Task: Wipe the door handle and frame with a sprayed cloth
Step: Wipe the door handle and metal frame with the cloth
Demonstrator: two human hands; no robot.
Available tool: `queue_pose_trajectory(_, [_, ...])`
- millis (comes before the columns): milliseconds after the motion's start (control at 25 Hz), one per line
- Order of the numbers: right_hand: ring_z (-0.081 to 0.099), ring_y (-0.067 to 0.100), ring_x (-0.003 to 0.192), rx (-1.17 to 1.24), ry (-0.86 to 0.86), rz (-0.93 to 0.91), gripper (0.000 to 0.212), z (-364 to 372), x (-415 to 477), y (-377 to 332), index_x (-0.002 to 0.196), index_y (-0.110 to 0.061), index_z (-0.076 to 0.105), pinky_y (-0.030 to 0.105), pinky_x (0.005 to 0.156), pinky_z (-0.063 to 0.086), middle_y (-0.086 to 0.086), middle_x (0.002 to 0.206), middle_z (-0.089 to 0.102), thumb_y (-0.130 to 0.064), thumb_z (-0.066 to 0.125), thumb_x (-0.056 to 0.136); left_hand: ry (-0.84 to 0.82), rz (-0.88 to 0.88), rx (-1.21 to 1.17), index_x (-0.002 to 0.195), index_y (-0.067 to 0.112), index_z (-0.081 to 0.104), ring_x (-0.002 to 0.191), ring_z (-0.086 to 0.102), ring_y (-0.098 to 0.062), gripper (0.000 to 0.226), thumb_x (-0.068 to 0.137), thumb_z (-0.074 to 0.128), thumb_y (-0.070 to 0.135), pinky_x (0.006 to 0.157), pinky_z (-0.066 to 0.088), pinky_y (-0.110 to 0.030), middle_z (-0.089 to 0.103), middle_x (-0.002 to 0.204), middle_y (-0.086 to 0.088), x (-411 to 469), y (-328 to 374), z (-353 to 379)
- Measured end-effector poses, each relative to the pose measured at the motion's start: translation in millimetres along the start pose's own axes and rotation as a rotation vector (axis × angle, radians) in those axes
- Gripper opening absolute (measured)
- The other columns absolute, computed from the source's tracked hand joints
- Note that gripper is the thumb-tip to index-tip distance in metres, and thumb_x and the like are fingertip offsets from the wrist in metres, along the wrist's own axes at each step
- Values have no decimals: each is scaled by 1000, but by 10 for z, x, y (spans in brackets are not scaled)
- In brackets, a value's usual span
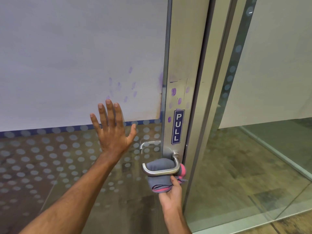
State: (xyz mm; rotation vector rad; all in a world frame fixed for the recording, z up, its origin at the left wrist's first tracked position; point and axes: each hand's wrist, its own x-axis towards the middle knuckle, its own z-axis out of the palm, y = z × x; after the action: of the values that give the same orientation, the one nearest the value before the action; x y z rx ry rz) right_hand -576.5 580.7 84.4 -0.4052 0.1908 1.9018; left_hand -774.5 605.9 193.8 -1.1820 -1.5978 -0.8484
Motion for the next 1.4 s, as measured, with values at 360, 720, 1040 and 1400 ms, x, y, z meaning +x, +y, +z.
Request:
queue_pose_trajectory(360, [69,16,64,-1000,158,-146,14,-510,-283,-438,104,3,59,26,59,58,9,70,71,1,55,91,-1,9,0,154,13,-10,149,-18,-26,91,92,38,59,119,-8,-55,-24,161,-4,8,15,-6])
queue_pose_trajectory(720, [55,6,105,-2764,-711,-1573,29,823,-449,-733,99,-29,67,33,86,26,-15,102,65,-25,73,71,-9,-1,4,154,13,-12,148,-21,-25,93,92,39,59,118,-11,-53,-27,160,-3,23,21,-32])
queue_pose_trajectory(1040, [44,22,108,-3399,-907,-769,12,1111,-138,-654,96,-21,65,41,86,27,-3,108,66,-26,57,89,-2,3,-10,154,12,-9,149,-20,-25,93,91,41,58,119,-11,-53,-26,160,-3,11,23,-27])
queue_pose_trajectory(1400, [60,20,108,-2338,-497,-965,53,422,-138,-831,123,-28,60,28,73,50,-12,120,61,-3,59,76,2,5,-1,154,11,-6,149,-18,-26,90,92,39,58,119,-8,-55,-22,161,-5,13,16,-30])
